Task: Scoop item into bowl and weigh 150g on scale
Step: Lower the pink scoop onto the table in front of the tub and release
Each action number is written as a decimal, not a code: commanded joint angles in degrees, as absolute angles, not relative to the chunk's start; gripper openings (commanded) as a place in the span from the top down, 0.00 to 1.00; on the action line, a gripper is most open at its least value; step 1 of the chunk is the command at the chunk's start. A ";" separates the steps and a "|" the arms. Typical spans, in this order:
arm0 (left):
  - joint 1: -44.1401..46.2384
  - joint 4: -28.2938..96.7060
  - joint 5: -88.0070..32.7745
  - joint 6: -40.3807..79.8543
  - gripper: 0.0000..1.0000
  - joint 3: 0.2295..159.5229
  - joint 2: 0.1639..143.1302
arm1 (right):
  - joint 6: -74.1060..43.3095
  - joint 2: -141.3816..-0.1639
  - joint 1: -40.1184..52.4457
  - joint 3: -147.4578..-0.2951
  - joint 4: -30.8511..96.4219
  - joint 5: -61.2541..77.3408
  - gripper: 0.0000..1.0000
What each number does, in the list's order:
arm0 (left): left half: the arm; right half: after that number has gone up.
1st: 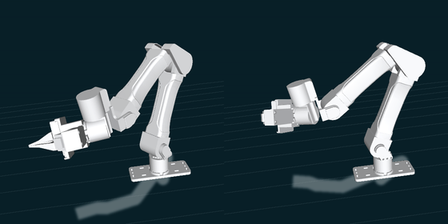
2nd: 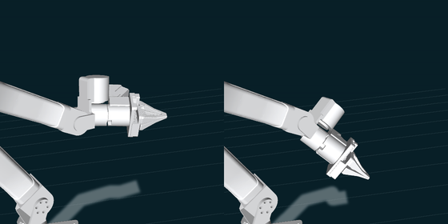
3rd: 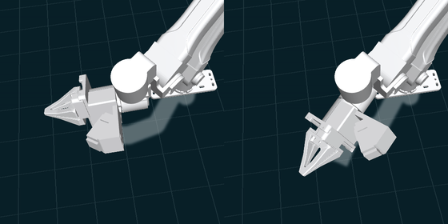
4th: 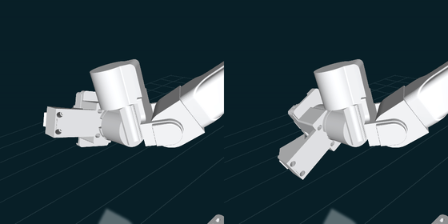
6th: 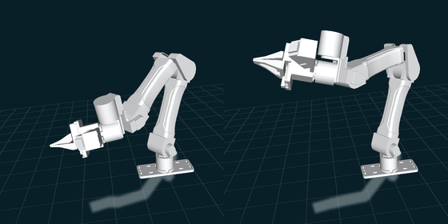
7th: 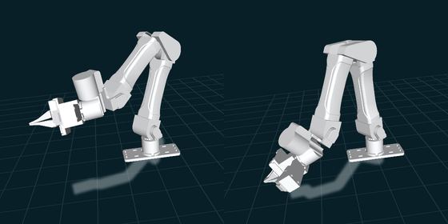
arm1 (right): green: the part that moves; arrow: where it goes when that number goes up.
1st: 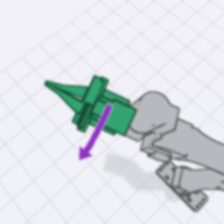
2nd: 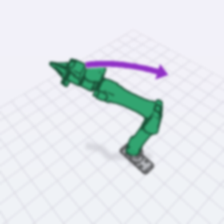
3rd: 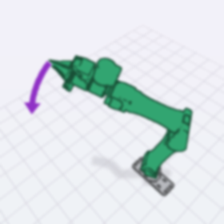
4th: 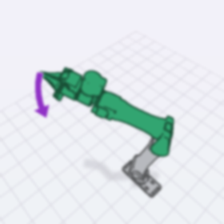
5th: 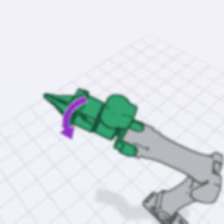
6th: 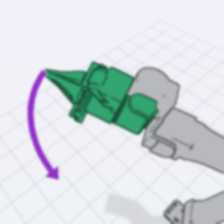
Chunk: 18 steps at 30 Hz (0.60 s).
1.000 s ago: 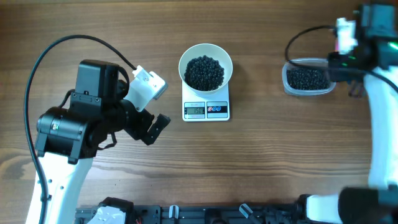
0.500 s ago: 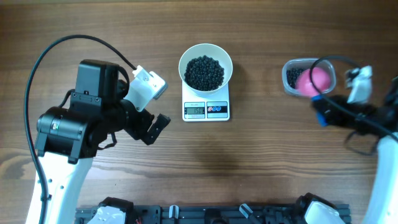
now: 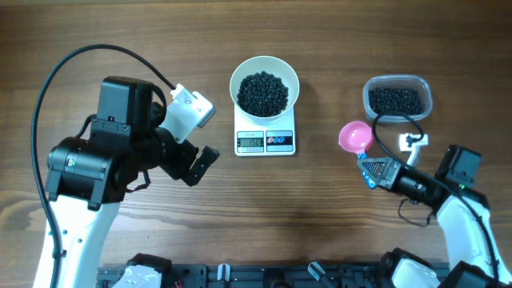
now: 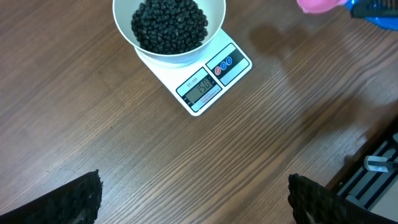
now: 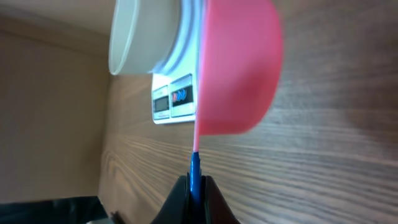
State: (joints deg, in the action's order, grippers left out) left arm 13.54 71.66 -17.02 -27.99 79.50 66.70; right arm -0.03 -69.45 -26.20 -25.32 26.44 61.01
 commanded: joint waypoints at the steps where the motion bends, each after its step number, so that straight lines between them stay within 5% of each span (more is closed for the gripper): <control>1: 13.61 71.59 -17.08 -27.66 0.00 80.49 66.92 | -7.33 -68.88 -26.33 -19.55 19.14 60.07 0.95; 10: 13.61 71.59 -17.08 -27.66 0.00 80.49 66.92 | -19.81 -68.88 -26.33 -11.53 1.34 55.68 0.95; 18: 13.61 71.59 -17.08 -27.66 0.00 80.49 66.92 | -22.85 -68.88 -26.33 -11.53 1.30 55.64 0.78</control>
